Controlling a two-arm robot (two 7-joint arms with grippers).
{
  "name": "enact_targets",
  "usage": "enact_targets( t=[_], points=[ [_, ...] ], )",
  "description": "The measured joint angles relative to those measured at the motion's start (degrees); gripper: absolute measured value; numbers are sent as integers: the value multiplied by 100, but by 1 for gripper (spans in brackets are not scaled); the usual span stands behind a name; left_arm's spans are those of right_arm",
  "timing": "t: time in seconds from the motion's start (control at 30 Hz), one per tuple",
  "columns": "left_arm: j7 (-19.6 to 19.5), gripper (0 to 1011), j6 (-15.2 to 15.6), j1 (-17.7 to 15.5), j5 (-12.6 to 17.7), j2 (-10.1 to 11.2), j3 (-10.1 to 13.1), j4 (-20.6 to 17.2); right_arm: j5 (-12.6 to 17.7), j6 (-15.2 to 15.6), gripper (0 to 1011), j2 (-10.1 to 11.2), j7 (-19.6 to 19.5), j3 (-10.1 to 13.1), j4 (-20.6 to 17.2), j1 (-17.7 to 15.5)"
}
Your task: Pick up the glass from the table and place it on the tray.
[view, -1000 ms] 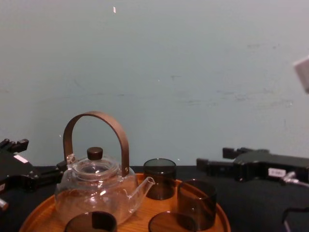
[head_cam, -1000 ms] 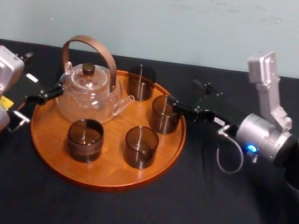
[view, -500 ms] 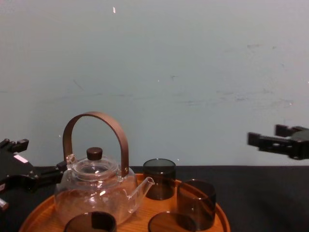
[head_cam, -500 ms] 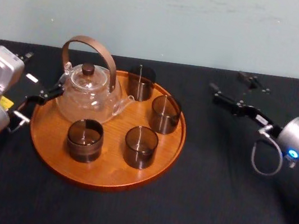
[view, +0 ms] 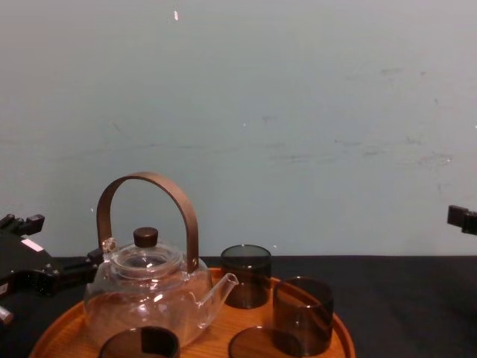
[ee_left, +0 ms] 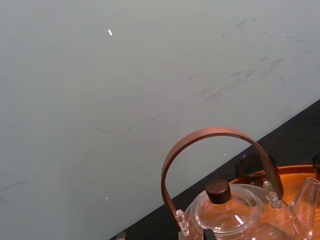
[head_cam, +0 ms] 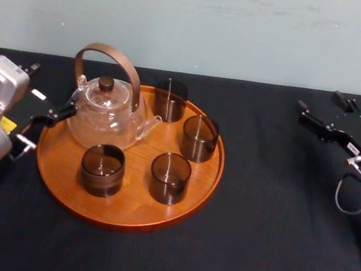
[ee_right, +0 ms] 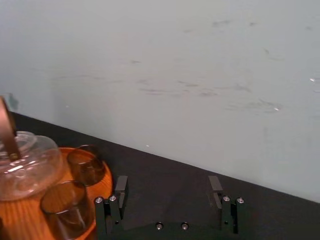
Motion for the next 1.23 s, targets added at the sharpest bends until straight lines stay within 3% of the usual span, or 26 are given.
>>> enact_targets(
  t=[1.23],
  points=[
    [0, 1001, 0, 0, 0, 0, 0, 0, -16, 4, 1002, 7, 29, -31, -25, 11]
  ],
)
